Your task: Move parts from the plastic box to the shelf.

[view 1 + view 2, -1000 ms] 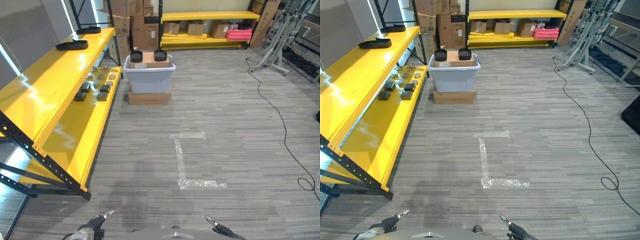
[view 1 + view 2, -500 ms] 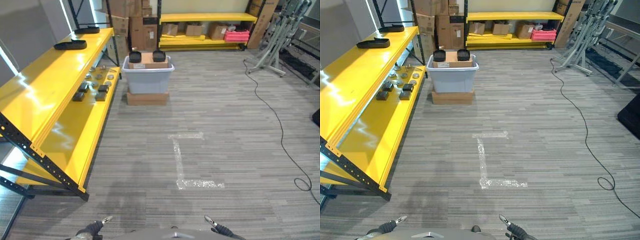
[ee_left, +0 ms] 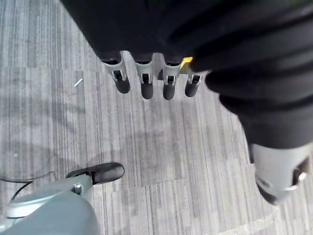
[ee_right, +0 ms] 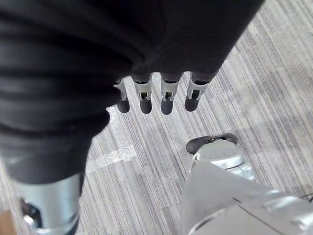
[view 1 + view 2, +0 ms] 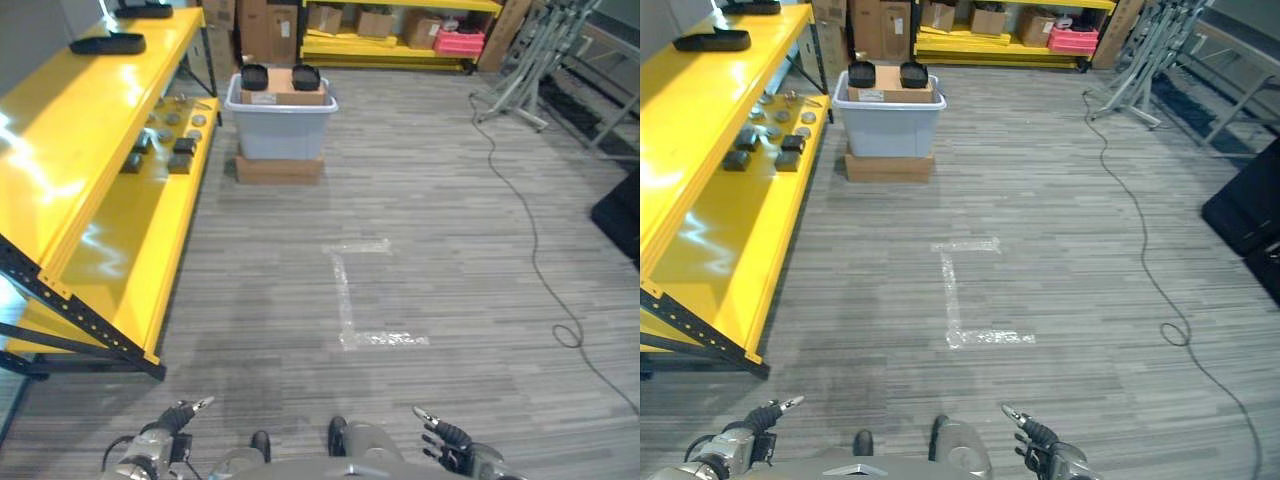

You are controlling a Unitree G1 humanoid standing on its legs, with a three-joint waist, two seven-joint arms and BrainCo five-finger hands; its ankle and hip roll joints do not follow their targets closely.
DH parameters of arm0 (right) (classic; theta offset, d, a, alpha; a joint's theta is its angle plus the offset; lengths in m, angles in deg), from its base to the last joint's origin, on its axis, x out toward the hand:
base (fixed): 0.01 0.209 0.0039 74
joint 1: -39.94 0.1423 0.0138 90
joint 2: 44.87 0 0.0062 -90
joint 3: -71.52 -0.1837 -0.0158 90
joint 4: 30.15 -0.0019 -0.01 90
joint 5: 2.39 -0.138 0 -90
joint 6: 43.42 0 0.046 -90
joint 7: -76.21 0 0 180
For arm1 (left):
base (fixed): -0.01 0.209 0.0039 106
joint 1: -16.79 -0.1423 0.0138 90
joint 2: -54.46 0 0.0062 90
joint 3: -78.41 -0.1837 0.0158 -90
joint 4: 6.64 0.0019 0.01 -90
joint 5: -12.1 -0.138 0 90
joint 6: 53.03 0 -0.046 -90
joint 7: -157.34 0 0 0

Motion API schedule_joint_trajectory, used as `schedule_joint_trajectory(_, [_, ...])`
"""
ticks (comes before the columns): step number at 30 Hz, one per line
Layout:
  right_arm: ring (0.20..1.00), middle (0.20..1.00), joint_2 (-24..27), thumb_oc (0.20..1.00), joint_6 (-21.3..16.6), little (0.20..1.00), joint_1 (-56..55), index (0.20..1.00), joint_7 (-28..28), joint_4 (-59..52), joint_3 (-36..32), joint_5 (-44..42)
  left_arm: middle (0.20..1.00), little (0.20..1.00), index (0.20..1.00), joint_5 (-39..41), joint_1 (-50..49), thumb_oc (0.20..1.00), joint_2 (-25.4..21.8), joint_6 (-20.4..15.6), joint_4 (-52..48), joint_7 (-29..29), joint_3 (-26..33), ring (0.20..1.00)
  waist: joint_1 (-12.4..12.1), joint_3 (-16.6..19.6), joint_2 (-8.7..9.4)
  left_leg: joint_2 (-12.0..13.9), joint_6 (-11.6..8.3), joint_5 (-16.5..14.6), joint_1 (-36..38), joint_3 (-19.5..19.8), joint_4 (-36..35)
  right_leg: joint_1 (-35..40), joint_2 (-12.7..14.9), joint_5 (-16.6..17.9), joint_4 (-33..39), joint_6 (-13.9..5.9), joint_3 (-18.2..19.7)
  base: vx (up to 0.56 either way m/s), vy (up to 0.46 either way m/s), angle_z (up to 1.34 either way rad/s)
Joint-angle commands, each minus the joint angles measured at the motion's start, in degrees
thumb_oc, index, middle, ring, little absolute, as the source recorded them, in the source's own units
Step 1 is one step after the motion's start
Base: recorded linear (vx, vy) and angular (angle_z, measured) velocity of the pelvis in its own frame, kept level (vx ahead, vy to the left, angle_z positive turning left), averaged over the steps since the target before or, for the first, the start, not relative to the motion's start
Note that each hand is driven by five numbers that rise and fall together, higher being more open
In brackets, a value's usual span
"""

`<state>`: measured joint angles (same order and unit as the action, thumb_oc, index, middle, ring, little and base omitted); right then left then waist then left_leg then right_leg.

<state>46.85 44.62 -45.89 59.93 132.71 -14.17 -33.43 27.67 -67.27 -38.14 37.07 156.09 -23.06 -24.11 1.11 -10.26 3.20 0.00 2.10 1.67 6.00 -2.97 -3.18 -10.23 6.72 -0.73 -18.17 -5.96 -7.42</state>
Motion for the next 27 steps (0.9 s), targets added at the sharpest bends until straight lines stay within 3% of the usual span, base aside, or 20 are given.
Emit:
schedule_joint_trajectory(1, [1.0, 1.0, 1.2, 1.0, 1.0, 1.0, -0.1, 1.0, -2.5, 0.2, 1.6, 2.5, 1.0, 1.0, 1.0, -0.1, 0.5, 1.0, -0.3, -0.4, 0.7, -0.2, 1.6, 1.0, 2.2, 0.4, -0.94, -2.8, 1.72, -6.4, 1.8, 1.6, 5.2, 0.7, -1.3, 10.4, 8.9, -1.52, 1.0, 0.31, -0.13, -0.11])
schedule_joint_trajectory(5, [1.0, 1.0, 0.7, 1.0, 1.4, 1.0, -1.9, 1.0, -4.8, 2.1, 1.8, 2.9, 1.0, 1.0, 1.0, 0.4, 0.1, 1.0, 0.3, -1.8, 2.0, 1.6, 1.6, 1.0, 4.2, 1.3, -1.14, -2.5, 1.82, -7.5, 3.5, 3.5, 5.1, 0.9, -3.7, 9.1, 11.6, 0.57, 3.8, 0.25, -0.148, 0.3])
schedule_joint_trajectory(7, [1.0, 1.0, 0.6, 1.0, 2.8, 1.0, -2.6, 1.0, -4.4, 2.5, 2.5, 2.7, 1.0, 1.0, 1.0, 4.1, 0.4, 1.0, 0.3, -2.1, 2.3, 2.4, 2.2, 1.0, 4.7, 2.6, -1.19, -1.3, 1.05, -7.7, 3.5, 3.4, 7.3, 2.9, -4.9, 6.9, 12.2, 2.69, 4.3, 0.23, -0.201, 0.36])
schedule_joint_trajectory(9, [1.0, 1.0, 0.8, 1.0, 3.5, 1.0, -2.9, 1.0, -4.2, 2.7, 2.8, 2.2, 1.0, 1.0, 1.0, 3.5, 0.9, 1.0, 0.4, -1.2, 2.0, 1.9, 2.8, 1.0, 4.5, 2.8, -0.96, 0.2, 0.11, -4.3, 0.5, 2.8, 13.4, 5.1, -5.6, 5.7, 13.1, 4.05, 4.6, 0.19, -0.202, 0.39])
schedule_joint_trajectory(10, [1.0, 1.0, 0.9, 1.0, 3.4, 1.0, -3.0, 1.0, -3.8, 2.6, 2.8, 2.1, 1.0, 1.0, 1.0, 2.8, 1.0, 1.0, 0.8, -0.8, 2.0, 1.4, 3.4, 1.0, 4.1, 2.8, -0.42, 0.6, -0.39, -2.0, -3.4, 3.0, 21.3, 6.9, -5.7, 5.1, 14.1, 4.91, 5.3, 0.19, -0.196, 0.23])
schedule_joint_trajectory(14, [1.0, 1.0, 1.9, 1.0, 2.1, 1.0, -3.1, 1.0, -3.2, 2.6, 1.6, 2.1, 1.0, 1.0, 1.0, 2.2, 0.9, 1.0, 1.7, 1.3, 1.9, -0.4, 4.2, 1.0, 3.4, 2.5, 0.28, 3.7, -1.51, 2.2, -12.1, 0.6, 31.1, 10.8, -5.7, 4.0, 16.1, 6.54, 5.4, 0.19, -0.13, -0.07])
schedule_joint_trajectory(17, [1.0, 1.0, 2.1, 1.0, 1.4, 1.0, -2.8, 1.0, -3.0, 2.0, 1.2, 1.8, 1.0, 1.0, 1.0, 2.2, 0.4, 1.0, 2.4, 1.6, 2.3, -0.6, 3.9, 1.0, 2.9, 2.3, -0.14, 3.0, -1.75, 2.6, -12.8, 0.5, 27.2, 12.0, -6.2, 3.2, 16.7, 6.39, 6.1, 0.21, 0.016, 0.15])
schedule_joint_trajectory(20, [1.0, 1.0, 2.4, 1.0, 1.6, 1.0, -1.8, 1.0, -2.3, 1.2, 1.2, 1.5, 1.0, 1.0, 1.0, 2.1, -0.7, 1.0, 3.4, 0.7, 3.3, -0.7, 3.8, 1.0, 0.9, 1.9, -0.84, -0.9, -2.07, 2.5, -13.1, 2.4, 15.8, 13.8, -7.6, 1.9, 17.3, 5.74, 7.6, 0.28, 0.113, -0.08])
schedule_joint_trajectory(22, [1.0, 1.0, 2.6, 1.0, 1.5, 1.0, -1.5, 1.0, -2.2, 1.2, 1.4, 1.8, 1.0, 1.0, 1.0, 1.8, -1.5, 1.0, 3.8, 0.1, 3.5, -0.7, 3.7, 1.0, -0.8, 1.5, -1.31, -2.6, -2.76, 4.6, -14.8, 4.8, 11.1, 15.4, -8.7, 1.2, 17.6, 5.77, 9.2, 0.32, 0.11, -0.26])
schedule_joint_trajectory(23, [1.0, 1.0, 2.8, 1.0, 1.4, 1.0, -1.4, 1.0, -2.3, 1.4, 1.5, 1.5, 1.0, 1.0, 1.0, 1.8, -2.1, 1.0, 4.1, -0.6, 3.6, -0.6, 3.5, 1.0, -2.0, 1.1, -1.6, -3.2, -3.47, 7.1, -17.5, 5.6, 10.1, 16.5, -9.6, 0.5, 17.7, 6.03, 10.1, 0.26, 0.086, -0.3])
schedule_joint_trajectory(25, [1.0, 1.0, 3.0, 1.0, 0.5, 1.0, -1.1, 1.0, -3.0, 1.7, 1.7, 1.6, 1.0, 1.0, 1.0, 1.4, -3.2, 1.0, 4.0, -1.3, 3.7, -0.4, 3.7, 1.0, -3.7, 0.8, -1.75, -3.7, -3.73, 8.7, -20.6, 5.6, 9.9, 17.9, -10.5, -0.8, 17.2, 6.54, 11.2, 0.26, 0.099, -0.52])
schedule_joint_trajectory(27, [1.0, 1.0, 2.8, 1.0, -0.4, 1.0, -0.7, 1.0, -2.6, 1.8, 2.0, 2.0, 1.0, 1.0, 1.0, 0.7, -3.5, 1.0, 3.8, -1.1, 3.6, -0.3, 4.2, 1.0, -4.1, 1.0, -1.62, -4.0, -2.83, 7.0, -20.3, 4.7, 10.0, 18.1, -10.3, -2.0, 15.7, 6.4, 11.5, 0.27, 0.175, -0.48])
